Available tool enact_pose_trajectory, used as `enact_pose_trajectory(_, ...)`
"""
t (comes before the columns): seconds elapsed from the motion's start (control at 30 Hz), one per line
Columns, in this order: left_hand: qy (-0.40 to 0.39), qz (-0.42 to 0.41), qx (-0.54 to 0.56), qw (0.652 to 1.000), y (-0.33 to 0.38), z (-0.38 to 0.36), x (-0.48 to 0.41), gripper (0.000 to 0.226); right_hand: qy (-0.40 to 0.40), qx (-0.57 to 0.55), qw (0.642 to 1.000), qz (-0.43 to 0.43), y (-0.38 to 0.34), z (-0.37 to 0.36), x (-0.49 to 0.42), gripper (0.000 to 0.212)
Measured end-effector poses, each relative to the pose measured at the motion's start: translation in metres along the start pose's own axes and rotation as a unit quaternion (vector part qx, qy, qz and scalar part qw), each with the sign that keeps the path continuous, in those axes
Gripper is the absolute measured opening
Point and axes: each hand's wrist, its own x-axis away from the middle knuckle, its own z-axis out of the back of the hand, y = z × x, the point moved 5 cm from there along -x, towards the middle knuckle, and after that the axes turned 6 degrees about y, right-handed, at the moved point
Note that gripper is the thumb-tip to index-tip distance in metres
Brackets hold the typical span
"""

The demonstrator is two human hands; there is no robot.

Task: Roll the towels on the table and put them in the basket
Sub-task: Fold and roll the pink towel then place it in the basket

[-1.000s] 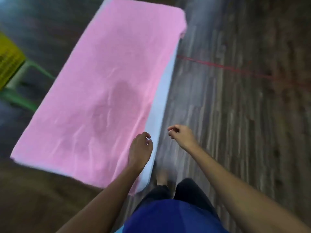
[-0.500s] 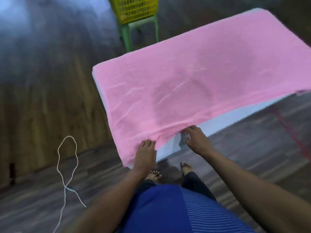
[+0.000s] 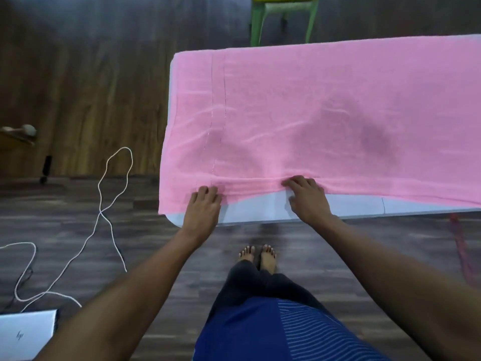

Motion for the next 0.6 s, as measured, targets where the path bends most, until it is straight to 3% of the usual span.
enact_pose_trajectory(0.07,0.007,-0.015,-0.007,1.0,0.002,-0.002,-0.006,0.021,0.024,0.007,1.0,-0.014,-0.004,0.002,-0.002,0.049)
enact_pose_trajectory(0.17,0.012,-0.018,0.03,0.999,0.003,-0.007,-0.011,0.031,0.077,-0.046,0.996,0.012,-0.026,0.003,0.005,0.037)
enact_pose_trajectory(0.3,0.054,-0.016,0.12,0.991,0.01,-0.001,-0.009,0.032,0.029,-0.176,0.981,0.075,-0.065,-0.016,0.017,0.026)
enact_pose_trajectory(0.5,0.095,0.017,0.202,0.974,0.014,0.004,0.013,0.008,-0.007,-0.12,0.985,0.122,-0.099,-0.035,0.007,0.032)
enact_pose_trajectory(0.6,0.093,0.025,0.217,0.971,0.015,0.01,0.012,0.015,0.008,-0.094,0.989,0.115,-0.1,-0.037,0.003,0.023)
